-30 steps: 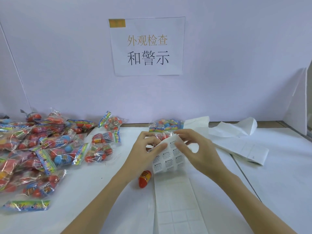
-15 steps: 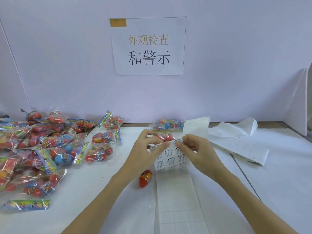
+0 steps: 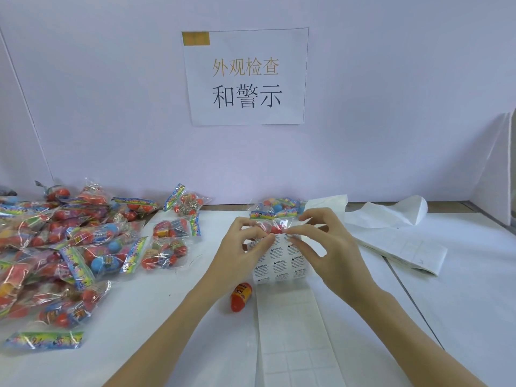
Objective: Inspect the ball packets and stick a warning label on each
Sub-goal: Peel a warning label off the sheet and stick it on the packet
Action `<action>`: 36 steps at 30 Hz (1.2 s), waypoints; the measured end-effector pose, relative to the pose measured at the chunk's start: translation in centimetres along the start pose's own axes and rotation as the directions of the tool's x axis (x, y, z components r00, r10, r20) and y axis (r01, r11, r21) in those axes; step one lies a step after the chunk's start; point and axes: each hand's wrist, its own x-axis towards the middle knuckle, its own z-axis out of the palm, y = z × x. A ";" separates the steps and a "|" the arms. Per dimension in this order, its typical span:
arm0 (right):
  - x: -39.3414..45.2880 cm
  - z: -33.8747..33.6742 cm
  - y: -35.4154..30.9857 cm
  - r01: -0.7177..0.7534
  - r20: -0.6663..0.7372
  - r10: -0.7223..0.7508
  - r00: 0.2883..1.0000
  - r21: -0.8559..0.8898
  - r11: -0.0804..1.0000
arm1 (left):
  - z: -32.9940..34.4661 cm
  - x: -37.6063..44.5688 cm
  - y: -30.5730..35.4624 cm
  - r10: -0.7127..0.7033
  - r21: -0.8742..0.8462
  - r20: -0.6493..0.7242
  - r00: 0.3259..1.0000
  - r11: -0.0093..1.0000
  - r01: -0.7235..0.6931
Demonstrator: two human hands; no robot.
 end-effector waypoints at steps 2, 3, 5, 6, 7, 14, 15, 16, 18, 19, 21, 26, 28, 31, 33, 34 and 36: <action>0.1 0.0 -0.2 0.028 -0.017 -0.028 0.999 0.003 1.000 | 0.1 0.0 -0.1 -0.015 -0.015 -0.011 1.000 1.000 0.015; 0.1 0.1 -0.4 0.021 -0.021 -0.020 1.000 0.029 0.999 | 0.1 0.0 -0.1 -0.025 -0.023 -0.023 0.999 0.999 0.024; 0.3 0.1 -0.9 -0.037 -0.027 0.041 0.999 0.125 0.991 | 0.2 0.0 -0.3 -0.055 -0.046 -0.052 0.997 0.998 0.053; 0.4 0.0 -1.2 -0.075 -0.040 0.083 0.996 0.185 0.980 | 0.1 0.1 -0.3 -0.066 -0.056 -0.068 0.996 0.996 0.062; 0.5 0.0 -1.5 -0.110 -0.064 0.130 0.989 0.246 0.963 | 0.1 0.1 -0.3 -0.069 -0.065 -0.080 0.994 0.996 0.064; 1.2 -0.9 -0.8 -0.359 -0.103 0.483 0.870 0.538 0.762 | -0.9 0.2 0.5 0.032 -0.157 -0.208 0.978 0.985 -0.066; 1.3 -1.1 -0.6 -0.375 -0.106 0.511 0.853 0.555 0.742 | -1.0 0.2 0.5 0.030 -0.178 -0.217 0.976 0.982 -0.070; 1.4 -1.3 -0.4 -0.387 -0.106 0.531 0.841 0.568 0.726 | -1.1 0.1 0.5 0.024 -0.200 -0.212 0.977 0.978 -0.067; 1.5 -1.5 -0.2 -0.413 -0.071 0.552 0.831 0.588 0.696 | -1.3 0.1 0.4 0.015 -0.251 -0.169 0.986 0.966 -0.058; 1.5 -1.5 -0.2 -0.433 -0.026 0.554 0.832 0.595 0.677 | -1.3 0.1 0.5 0.017 -0.278 -0.135 0.991 0.959 -0.054; 1.3 -1.2 -0.3 -0.486 0.102 0.539 0.836 0.594 0.641 | -1.2 0.0 0.6 0.020 -0.321 -0.073 0.997 0.946 -0.043; 0.9 -0.3 -0.8 -0.533 0.244 0.482 0.841 0.520 0.667 | -0.5 -0.1 0.7 0.053 -0.290 -0.010 0.999 0.956 -0.054; 0.9 -0.3 -0.9 -0.528 0.240 0.477 0.846 0.513 0.677 | -0.4 -0.3 0.6 0.064 -0.283 0.000 0.998 0.957 -0.061; 0.8 -0.2 -0.9 -0.530 0.235 0.483 0.844 0.505 0.681 | -0.3 -0.4 0.7 0.070 -0.277 0.021 0.997 0.959 -0.062; 0.8 -0.2 -0.9 -0.534 0.233 0.486 0.842 0.495 0.686 | -0.2 -0.4 0.8 0.064 -0.268 0.029 0.998 0.962 -0.054; 0.8 -0.2 -0.9 -0.533 0.230 0.487 0.843 0.489 0.691 | -0.2 -0.5 0.9 0.059 -0.267 0.031 0.998 0.962 -0.049; 0.7 -0.3 -1.0 -0.526 0.219 0.485 0.847 0.475 0.705 | -0.1 -0.6 1.1 0.049 -0.266 0.032 0.998 0.963 -0.038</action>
